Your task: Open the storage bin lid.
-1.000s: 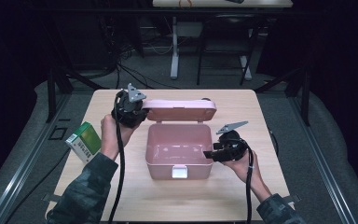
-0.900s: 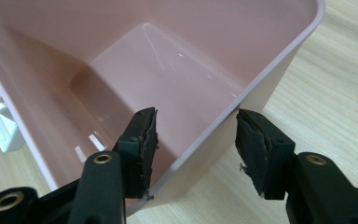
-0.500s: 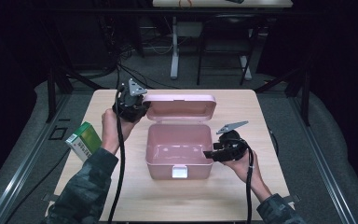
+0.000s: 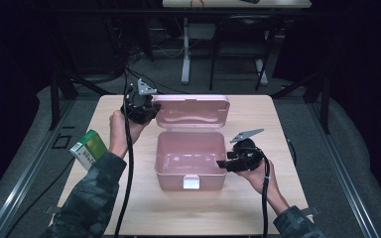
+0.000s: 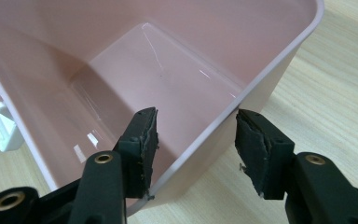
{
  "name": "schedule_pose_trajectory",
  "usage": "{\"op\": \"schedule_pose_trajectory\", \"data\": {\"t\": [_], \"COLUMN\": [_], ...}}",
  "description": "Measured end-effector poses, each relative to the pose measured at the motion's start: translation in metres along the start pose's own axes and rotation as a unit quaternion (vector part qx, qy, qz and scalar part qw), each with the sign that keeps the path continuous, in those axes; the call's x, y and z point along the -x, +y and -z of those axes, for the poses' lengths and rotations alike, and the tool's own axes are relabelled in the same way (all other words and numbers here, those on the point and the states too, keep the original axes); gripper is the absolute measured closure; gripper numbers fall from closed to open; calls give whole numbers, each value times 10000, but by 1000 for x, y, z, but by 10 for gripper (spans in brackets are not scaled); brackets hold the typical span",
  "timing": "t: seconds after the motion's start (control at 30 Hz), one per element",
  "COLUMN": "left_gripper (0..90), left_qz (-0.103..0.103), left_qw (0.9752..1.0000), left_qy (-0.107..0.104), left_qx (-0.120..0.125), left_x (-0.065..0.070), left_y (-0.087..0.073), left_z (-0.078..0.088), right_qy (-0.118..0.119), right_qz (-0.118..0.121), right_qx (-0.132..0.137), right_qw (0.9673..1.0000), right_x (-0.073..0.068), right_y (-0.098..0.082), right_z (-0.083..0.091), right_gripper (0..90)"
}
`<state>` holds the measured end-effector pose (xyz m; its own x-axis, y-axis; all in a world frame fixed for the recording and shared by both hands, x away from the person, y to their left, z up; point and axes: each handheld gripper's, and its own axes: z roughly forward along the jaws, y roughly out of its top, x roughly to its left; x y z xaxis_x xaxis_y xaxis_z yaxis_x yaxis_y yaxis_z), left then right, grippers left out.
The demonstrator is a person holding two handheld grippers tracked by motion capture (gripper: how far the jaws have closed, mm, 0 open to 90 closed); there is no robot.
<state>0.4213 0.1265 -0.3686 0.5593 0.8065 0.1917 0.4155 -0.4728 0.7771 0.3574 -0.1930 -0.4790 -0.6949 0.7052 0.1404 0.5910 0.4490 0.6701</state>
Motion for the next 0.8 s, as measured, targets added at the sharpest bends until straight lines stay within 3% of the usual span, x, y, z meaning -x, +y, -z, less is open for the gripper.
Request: {"op": "schedule_pose_trajectory", "data": {"t": [0.4, 0.53, 0.57, 0.67, 0.8], "left_gripper": [798, 798, 797, 797, 796], "left_qz": [41, 163, 163, 180, 257], "left_qw": [9999, 9996, 9996, 9994, 9993], "left_qy": [-45, -76, -76, -94, -113], "left_qx": [-139, -207, -207, -265, -244], "left_x": [-12, -18, -18, -20, -22], "left_y": [12, 14, 14, 16, 16], "left_z": [-18, -26, -26, -29, -33], "right_qy": [-20, -62, -150, -163, -174], "right_qz": [-2, -5, 70, 44, 69], "right_qx": [-2, -13, -144, -28, -75], "right_qw": [10000, 10000, 9998, 9999, 9998], "right_x": [0, 0, -3, -2, -2], "right_y": [1, 0, -1, -3, -2], "right_z": [0, -2, -6, -5, -5], "right_gripper": [483, 485, 487, 497, 497]}}
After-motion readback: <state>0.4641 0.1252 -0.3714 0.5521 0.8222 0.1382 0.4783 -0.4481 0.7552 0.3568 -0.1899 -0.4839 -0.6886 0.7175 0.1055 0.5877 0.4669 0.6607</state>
